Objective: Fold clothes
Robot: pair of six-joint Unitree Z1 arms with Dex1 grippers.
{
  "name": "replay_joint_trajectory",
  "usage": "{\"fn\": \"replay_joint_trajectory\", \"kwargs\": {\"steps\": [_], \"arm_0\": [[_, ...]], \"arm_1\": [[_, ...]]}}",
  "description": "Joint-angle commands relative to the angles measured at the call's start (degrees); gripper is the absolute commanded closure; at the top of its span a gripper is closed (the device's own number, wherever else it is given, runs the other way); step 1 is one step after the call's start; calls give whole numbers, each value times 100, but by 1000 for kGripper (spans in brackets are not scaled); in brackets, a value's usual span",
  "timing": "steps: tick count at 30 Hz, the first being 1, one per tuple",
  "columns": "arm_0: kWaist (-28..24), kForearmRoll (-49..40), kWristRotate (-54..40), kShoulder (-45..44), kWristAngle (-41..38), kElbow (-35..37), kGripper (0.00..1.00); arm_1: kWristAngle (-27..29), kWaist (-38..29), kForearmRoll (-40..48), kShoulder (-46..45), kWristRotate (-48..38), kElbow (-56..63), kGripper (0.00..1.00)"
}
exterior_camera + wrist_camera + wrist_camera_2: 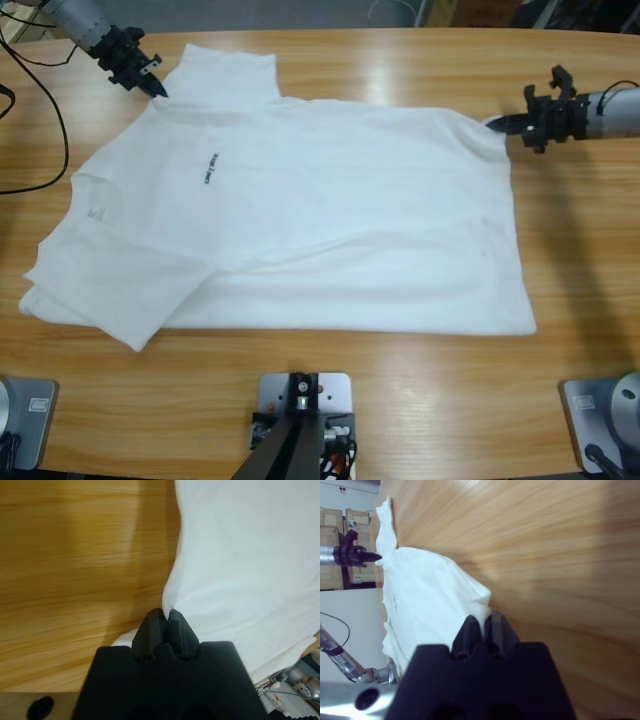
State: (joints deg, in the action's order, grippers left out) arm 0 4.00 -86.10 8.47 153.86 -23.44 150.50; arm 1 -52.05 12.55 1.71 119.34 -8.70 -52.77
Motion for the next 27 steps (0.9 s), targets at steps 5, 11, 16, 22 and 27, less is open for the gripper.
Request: {"fn": "replay_joint_trajectory", "kwargs": {"steps": [5, 11, 16, 22, 27], "arm_0": [[-199, -909, -202, -652, -595, 1420, 1000], [-206, -903, -256, -1239, -609, 875, 1000], [-242, -900, -286, -1601, -609, 244, 1000], [-388, -900, -441, -1921, -521, -564, 1000], [-470, -900, -518, -2020, -513, -979, 1000]], "arm_1": [[-283, -53, -1064, -870, 240, -364, 1000], [-361, -55, -1519, -1214, 311, -626, 1000], [-368, -51, -2014, -1566, 536, -589, 1000], [-375, 251, -2507, -1814, 808, -575, 1000], [-394, 283, -2633, -1845, 852, -554, 1000]]}}
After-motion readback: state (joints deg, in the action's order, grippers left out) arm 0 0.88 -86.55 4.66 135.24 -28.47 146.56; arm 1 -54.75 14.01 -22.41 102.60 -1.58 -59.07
